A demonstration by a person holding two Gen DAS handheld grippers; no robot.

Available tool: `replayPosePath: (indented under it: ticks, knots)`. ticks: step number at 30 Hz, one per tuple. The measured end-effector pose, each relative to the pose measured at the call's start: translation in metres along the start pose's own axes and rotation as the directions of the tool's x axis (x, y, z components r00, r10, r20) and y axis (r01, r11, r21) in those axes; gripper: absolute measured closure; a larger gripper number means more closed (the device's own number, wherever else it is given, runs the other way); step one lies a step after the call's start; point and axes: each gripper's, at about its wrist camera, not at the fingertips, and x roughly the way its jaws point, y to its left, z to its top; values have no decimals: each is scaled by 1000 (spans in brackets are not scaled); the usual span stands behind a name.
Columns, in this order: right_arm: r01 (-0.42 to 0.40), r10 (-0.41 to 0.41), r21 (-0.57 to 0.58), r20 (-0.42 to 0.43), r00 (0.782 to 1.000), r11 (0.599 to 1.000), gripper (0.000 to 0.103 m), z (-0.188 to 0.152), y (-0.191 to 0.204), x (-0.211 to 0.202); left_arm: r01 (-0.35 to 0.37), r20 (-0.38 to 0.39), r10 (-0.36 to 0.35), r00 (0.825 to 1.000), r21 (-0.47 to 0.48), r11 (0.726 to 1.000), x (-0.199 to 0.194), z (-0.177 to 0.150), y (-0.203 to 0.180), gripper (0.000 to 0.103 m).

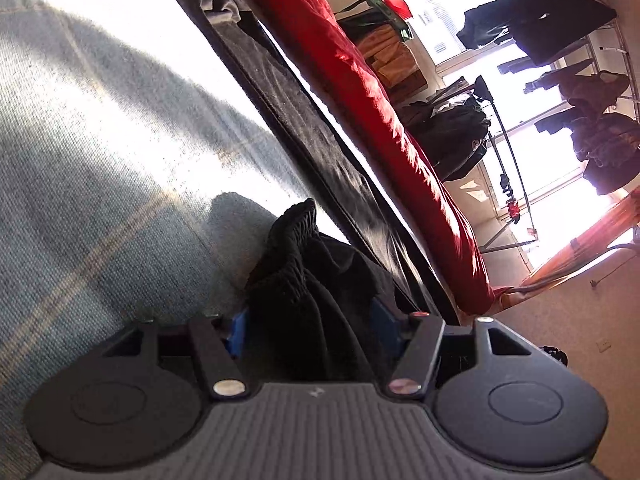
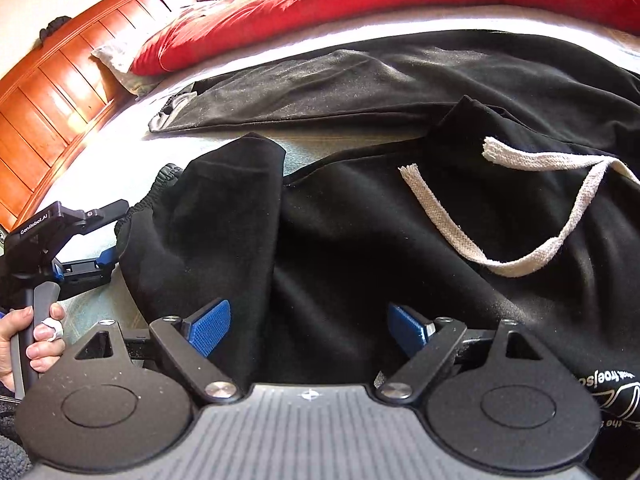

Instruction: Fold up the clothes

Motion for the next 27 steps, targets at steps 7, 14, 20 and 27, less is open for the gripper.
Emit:
replayPosePath:
  ticks: [7,14,20,27]
  knots:
    - [-9,9,6,-5,1000,1000,10,0,-1,2,54,-9,-54,998,-15,998,-3,-6,8,38]
    - [-12,12,-7,-3,1000,1000,9,-1,0,2,-16,28,16,1000,21,1000,2,-2,3,40]
    - [18,-18,-24,4,1000,1000,9,-3,7,-1,-154,39,150,988,156,976,6,-4,-12,72]
    - [77,-77,-113,12,997,991,9,-1,25,-8,-196,67,188,980,153,968,-14,2,-13,78]
